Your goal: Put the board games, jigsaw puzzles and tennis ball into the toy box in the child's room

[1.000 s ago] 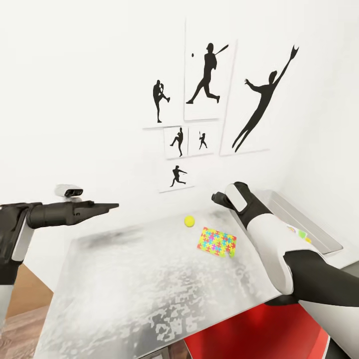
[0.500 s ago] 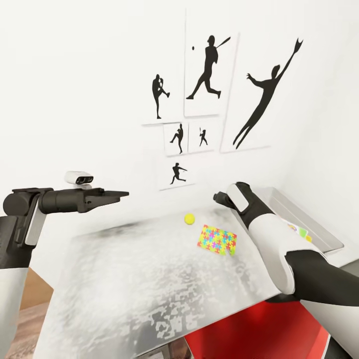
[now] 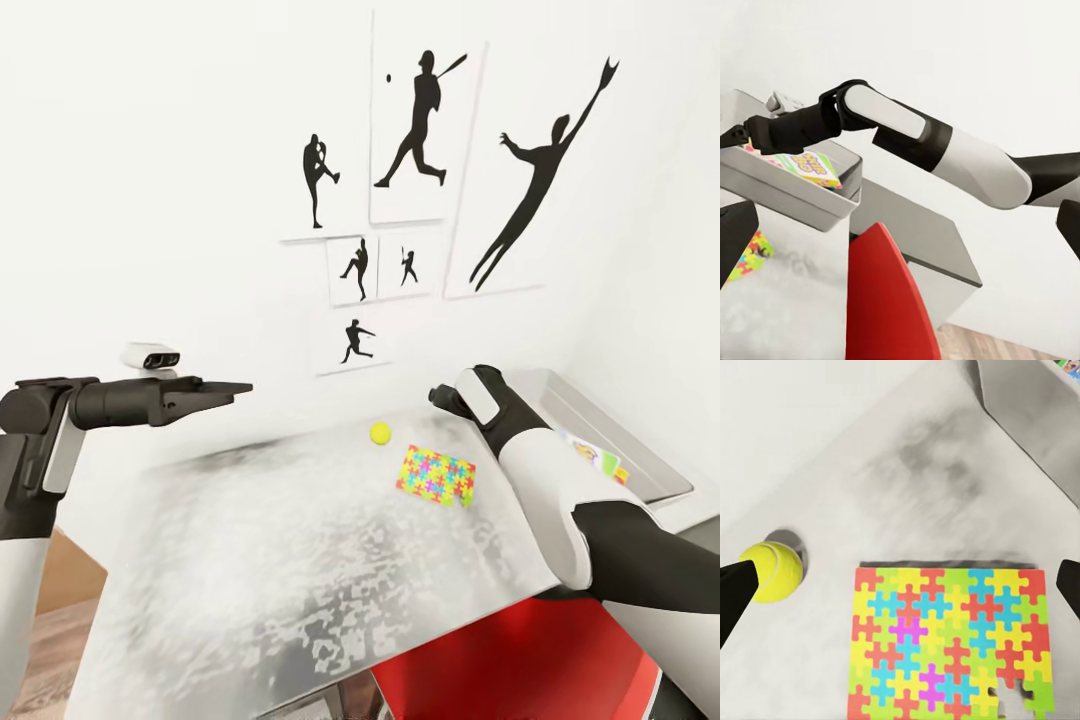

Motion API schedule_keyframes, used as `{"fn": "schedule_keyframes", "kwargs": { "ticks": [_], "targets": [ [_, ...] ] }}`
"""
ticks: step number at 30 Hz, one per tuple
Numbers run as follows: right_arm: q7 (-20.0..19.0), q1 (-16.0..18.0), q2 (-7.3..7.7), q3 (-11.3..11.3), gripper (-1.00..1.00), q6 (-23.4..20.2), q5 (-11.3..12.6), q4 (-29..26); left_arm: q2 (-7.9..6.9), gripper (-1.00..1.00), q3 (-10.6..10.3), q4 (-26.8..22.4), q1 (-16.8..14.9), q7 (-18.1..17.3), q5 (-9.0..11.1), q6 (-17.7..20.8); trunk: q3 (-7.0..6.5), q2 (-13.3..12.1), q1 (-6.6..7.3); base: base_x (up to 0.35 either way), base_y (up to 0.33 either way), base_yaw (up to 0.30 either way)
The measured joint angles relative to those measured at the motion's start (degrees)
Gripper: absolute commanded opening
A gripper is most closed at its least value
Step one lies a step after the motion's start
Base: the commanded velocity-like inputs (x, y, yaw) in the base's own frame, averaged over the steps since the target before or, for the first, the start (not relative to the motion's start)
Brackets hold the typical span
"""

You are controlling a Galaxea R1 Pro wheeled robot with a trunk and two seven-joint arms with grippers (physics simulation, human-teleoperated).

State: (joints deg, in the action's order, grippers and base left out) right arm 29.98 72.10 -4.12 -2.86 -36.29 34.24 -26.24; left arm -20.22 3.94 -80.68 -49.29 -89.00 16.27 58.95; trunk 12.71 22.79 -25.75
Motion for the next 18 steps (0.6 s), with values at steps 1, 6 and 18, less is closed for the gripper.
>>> {"fn": "schedule_keyframes", "kwargs": {
  "ticks": [1,6,18],
  "targets": [
    [0.0,0.0,-0.08,-0.03,1.0,0.03,0.0,0.01,-0.05,1.0,0.15,0.0,0.09,0.0,-0.02,-0.02,0.09,0.0,0.0,0.0,0.0,0.0],
    [0.0,0.01,-0.07,-0.08,1.0,0.11,-0.01,0.18,-0.04,1.0,0.61,0.07,0.39,0.02,-0.12,-0.12,0.56,0.0,0.0,0.0,0.0,0.0],
    [0.0,0.01,0.12,-0.08,1.0,0.13,0.0,0.29,0.15,1.0,3.09,0.09,0.47,-0.17,0.22,-0.06,1.68,0.0,0.0,0.0,0.0,0.0]
  ]
}}
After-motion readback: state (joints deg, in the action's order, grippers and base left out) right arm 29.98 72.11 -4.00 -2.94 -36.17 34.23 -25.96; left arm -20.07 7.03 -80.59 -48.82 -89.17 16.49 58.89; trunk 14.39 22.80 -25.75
